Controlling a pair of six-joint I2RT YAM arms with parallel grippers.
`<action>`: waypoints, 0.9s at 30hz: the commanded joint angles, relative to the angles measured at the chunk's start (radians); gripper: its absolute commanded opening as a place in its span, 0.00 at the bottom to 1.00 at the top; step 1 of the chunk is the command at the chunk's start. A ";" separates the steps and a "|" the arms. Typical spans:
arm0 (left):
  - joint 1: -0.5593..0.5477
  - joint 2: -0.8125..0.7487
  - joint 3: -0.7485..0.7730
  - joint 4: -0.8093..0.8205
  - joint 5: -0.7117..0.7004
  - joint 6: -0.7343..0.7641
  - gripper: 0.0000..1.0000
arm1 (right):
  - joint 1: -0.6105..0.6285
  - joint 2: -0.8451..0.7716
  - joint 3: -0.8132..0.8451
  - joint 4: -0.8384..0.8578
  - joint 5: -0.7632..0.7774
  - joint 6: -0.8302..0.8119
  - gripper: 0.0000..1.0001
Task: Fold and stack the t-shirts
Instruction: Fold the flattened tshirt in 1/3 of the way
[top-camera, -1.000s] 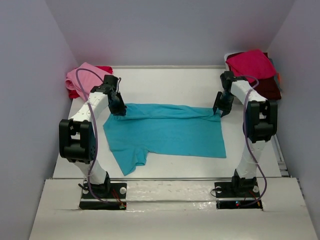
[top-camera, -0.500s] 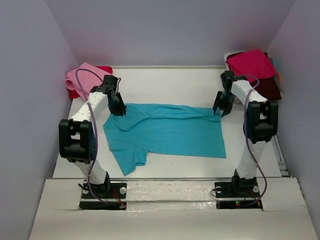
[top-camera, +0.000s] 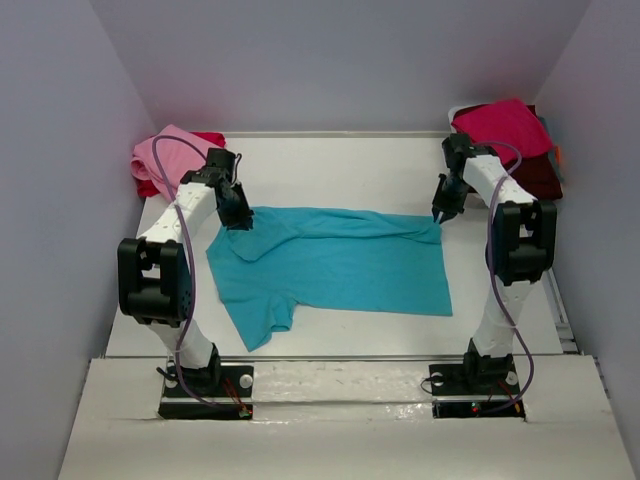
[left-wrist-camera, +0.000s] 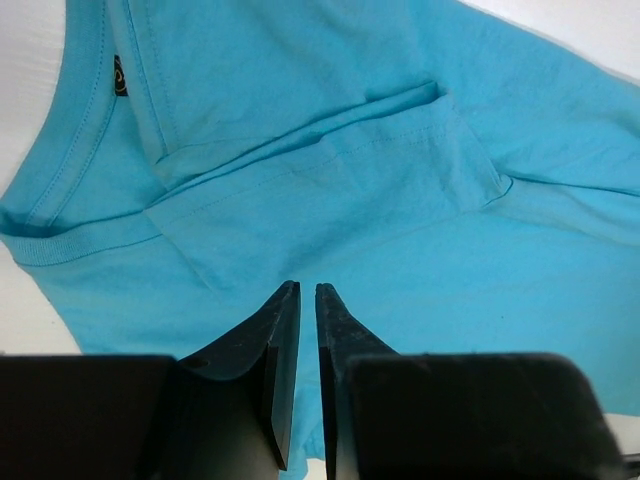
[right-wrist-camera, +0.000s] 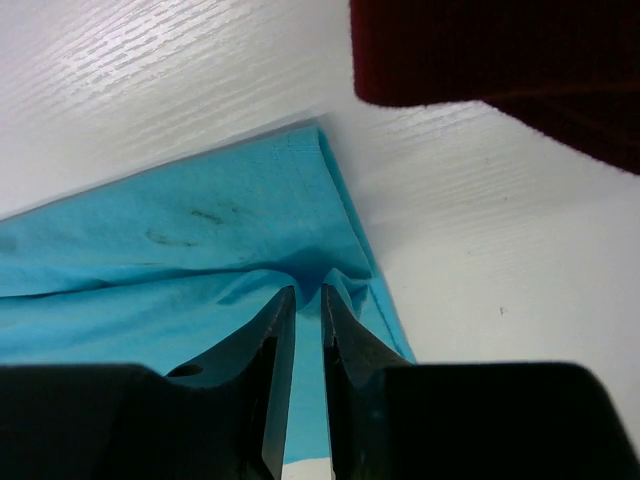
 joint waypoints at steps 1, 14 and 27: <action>-0.004 0.009 0.049 -0.014 0.015 0.026 0.23 | -0.010 -0.007 0.037 -0.017 -0.013 0.004 0.21; -0.004 0.041 0.067 -0.004 0.028 0.029 0.23 | -0.010 -0.059 -0.063 -0.024 -0.016 -0.013 0.26; -0.004 0.037 0.046 0.000 0.028 0.035 0.22 | -0.010 -0.056 -0.090 -0.030 -0.051 -0.022 0.32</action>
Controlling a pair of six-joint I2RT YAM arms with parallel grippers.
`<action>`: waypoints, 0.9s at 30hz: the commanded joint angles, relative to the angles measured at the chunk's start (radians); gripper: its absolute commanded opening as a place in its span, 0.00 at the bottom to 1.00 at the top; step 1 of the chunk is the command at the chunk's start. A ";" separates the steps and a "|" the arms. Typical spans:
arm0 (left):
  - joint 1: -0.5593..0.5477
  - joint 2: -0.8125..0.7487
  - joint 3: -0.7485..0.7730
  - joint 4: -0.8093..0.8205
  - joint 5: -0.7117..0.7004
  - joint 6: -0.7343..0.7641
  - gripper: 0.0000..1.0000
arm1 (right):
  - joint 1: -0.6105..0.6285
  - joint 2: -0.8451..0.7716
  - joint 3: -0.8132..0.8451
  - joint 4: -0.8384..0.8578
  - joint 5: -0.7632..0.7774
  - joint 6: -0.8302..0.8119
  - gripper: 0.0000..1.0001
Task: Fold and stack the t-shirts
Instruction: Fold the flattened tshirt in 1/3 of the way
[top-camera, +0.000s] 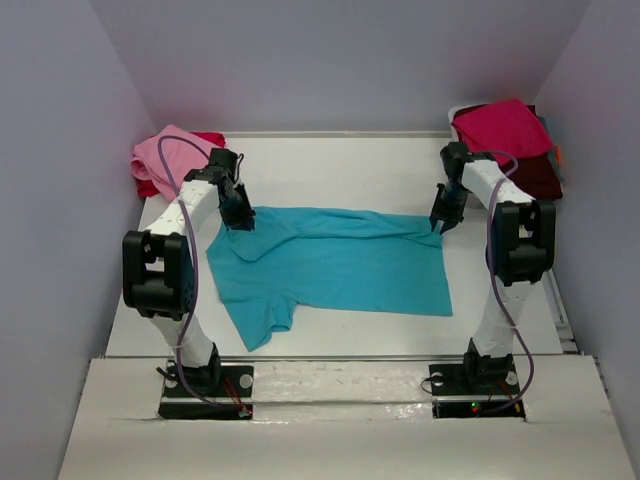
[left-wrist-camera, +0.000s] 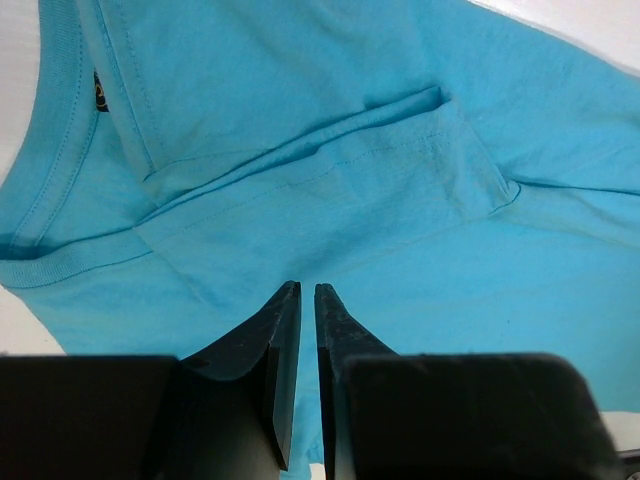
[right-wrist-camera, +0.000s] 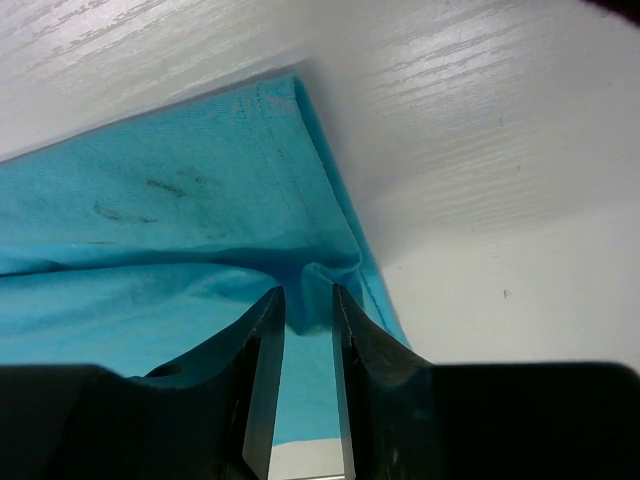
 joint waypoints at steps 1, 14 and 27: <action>-0.004 -0.014 0.023 -0.004 0.010 0.016 0.22 | -0.010 -0.054 -0.039 -0.009 -0.033 -0.018 0.31; -0.004 -0.009 0.032 -0.008 0.013 0.020 0.22 | 0.019 -0.089 -0.130 -0.004 -0.100 -0.046 0.25; -0.004 -0.012 -0.013 0.001 -0.004 0.027 0.21 | 0.062 -0.098 -0.217 0.008 -0.122 -0.041 0.25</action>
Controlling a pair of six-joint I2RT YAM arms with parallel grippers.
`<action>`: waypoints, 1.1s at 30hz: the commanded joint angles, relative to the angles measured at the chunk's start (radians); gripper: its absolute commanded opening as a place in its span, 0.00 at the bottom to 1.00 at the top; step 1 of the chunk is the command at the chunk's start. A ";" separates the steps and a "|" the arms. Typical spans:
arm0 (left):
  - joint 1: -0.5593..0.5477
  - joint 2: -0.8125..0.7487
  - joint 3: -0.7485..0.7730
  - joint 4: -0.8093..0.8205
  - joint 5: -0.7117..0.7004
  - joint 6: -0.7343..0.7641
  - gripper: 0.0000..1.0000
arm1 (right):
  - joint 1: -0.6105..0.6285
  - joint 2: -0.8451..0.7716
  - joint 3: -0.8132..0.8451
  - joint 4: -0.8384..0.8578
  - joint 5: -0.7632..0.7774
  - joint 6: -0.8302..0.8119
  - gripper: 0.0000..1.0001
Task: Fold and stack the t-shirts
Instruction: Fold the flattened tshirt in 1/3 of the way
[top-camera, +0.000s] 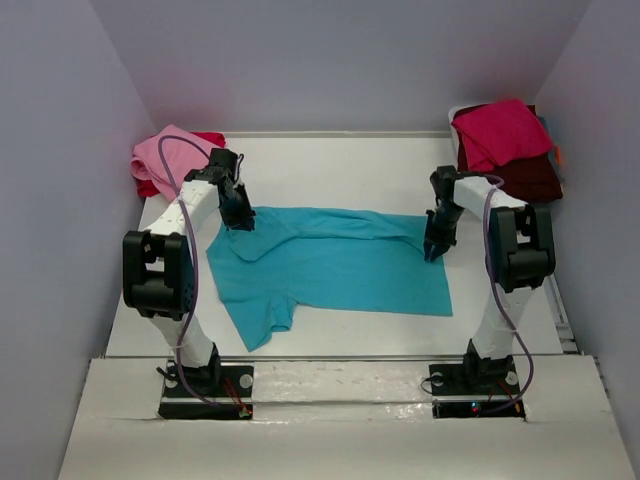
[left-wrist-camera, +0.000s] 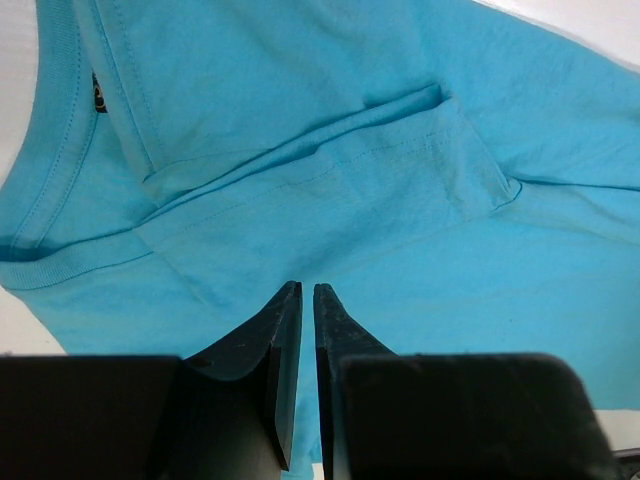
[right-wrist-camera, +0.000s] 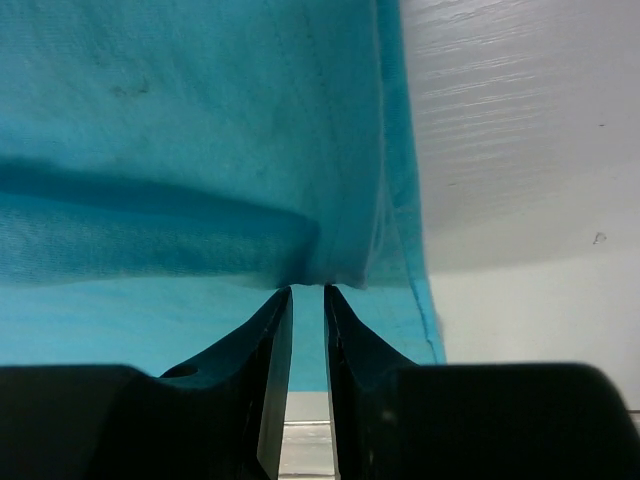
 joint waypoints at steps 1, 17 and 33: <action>-0.004 -0.011 -0.018 0.001 -0.015 0.018 0.21 | 0.013 -0.039 0.009 0.003 -0.013 0.001 0.25; -0.004 -0.130 -0.247 0.047 -0.022 -0.048 0.37 | 0.022 -0.029 0.029 0.006 -0.014 -0.005 0.25; 0.058 -0.143 -0.250 0.050 -0.080 -0.042 0.53 | 0.022 -0.020 0.031 0.011 -0.014 -0.011 0.25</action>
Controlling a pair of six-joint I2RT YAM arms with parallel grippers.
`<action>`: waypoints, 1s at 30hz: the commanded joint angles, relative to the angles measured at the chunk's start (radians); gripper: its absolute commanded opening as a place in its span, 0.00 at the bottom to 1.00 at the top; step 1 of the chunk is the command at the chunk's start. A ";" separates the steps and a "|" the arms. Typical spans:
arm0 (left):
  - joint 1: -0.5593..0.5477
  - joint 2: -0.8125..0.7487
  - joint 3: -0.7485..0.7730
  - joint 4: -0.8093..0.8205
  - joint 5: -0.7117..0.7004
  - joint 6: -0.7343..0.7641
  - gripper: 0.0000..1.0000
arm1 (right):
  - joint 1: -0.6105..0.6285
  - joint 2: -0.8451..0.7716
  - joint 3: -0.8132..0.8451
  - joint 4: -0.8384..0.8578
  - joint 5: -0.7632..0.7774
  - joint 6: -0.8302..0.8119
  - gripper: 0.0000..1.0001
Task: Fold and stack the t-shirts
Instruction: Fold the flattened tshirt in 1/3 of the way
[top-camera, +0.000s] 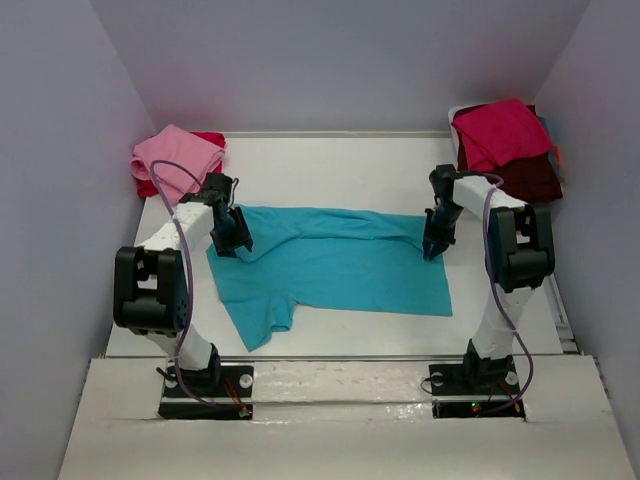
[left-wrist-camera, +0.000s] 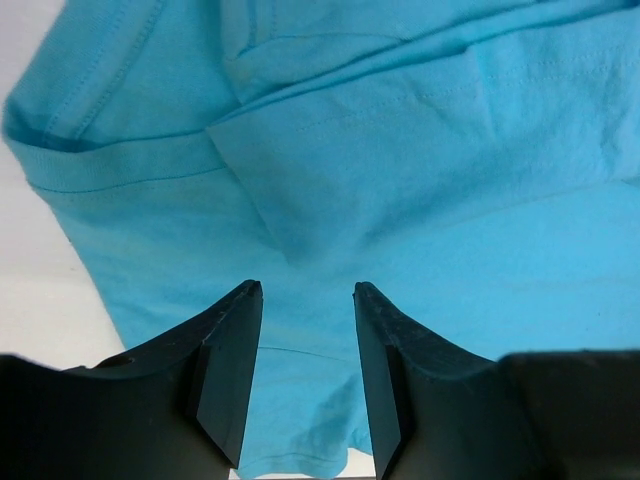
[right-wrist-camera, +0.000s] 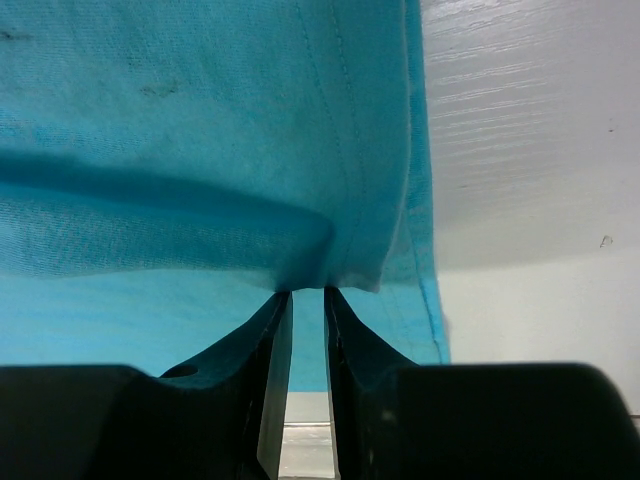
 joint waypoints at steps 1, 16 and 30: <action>0.052 -0.015 -0.005 0.018 -0.005 0.003 0.53 | 0.010 -0.020 0.026 0.009 -0.004 -0.011 0.25; 0.096 0.080 0.032 0.078 0.015 0.007 0.52 | 0.010 -0.001 0.043 0.006 -0.005 -0.011 0.25; 0.105 0.130 0.073 0.110 -0.009 0.001 0.43 | 0.010 0.016 0.038 0.013 -0.005 -0.009 0.25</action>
